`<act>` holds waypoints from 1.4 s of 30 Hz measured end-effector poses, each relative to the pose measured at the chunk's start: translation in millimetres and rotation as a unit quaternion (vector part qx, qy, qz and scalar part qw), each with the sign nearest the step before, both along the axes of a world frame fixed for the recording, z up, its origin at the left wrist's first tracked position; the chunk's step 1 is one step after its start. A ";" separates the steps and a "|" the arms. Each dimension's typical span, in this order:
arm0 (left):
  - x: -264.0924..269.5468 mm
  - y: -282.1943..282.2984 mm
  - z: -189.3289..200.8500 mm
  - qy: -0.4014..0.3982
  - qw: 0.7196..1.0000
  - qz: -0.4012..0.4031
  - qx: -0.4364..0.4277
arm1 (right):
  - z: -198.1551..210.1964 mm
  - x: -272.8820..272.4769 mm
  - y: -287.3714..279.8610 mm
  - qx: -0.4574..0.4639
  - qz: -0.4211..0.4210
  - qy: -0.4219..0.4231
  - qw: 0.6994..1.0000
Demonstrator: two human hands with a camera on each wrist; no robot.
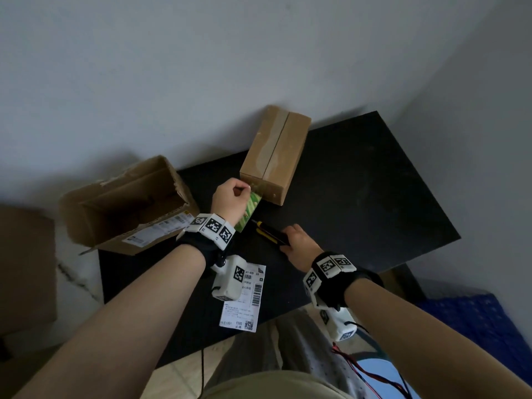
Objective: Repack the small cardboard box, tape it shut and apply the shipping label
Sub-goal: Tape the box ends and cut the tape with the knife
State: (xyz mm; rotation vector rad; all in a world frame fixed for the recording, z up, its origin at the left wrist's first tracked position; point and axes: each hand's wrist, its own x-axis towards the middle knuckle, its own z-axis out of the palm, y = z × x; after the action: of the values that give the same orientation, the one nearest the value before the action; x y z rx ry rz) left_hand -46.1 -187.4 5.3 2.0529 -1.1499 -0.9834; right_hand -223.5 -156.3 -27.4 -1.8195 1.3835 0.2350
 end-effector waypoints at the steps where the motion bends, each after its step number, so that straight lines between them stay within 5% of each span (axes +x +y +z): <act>1: 0.5 0.0 -0.7 0.000 1.000 0.000 -0.002 | -3.6 -0.2 0.0 0.006 -0.013 -0.018 1.000; 5: 1.7 0.9 -1.3 0.011 1.000 -0.001 -0.011 | -11.4 -3.3 1.6 0.020 -0.070 -0.068 0.995; 17: 4.0 0.0 7.4 0.014 0.999 -0.022 0.023 | 11.6 -10.7 -5.3 -0.056 -0.001 -0.028 0.998; 24: 5.0 -3.5 4.8 0.006 1.000 -0.019 0.024 | 61.6 13.4 -35.8 -0.362 0.073 -0.077 0.926; 31: 4.2 -0.3 -0.5 0.025 0.999 -0.001 0.021 | 53.1 32.1 -69.4 -0.304 0.113 -0.036 0.945; 42: 6.2 2.1 4.4 0.013 1.000 0.003 0.026 | 43.7 26.0 -72.6 -0.308 0.098 -0.081 0.943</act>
State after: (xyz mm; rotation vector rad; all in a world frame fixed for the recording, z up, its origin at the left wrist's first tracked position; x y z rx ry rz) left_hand -39.9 -185.3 9.7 2.0760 -1.1139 -1.0443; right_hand -197.5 -229.0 16.3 -2.4309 1.2384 -0.2780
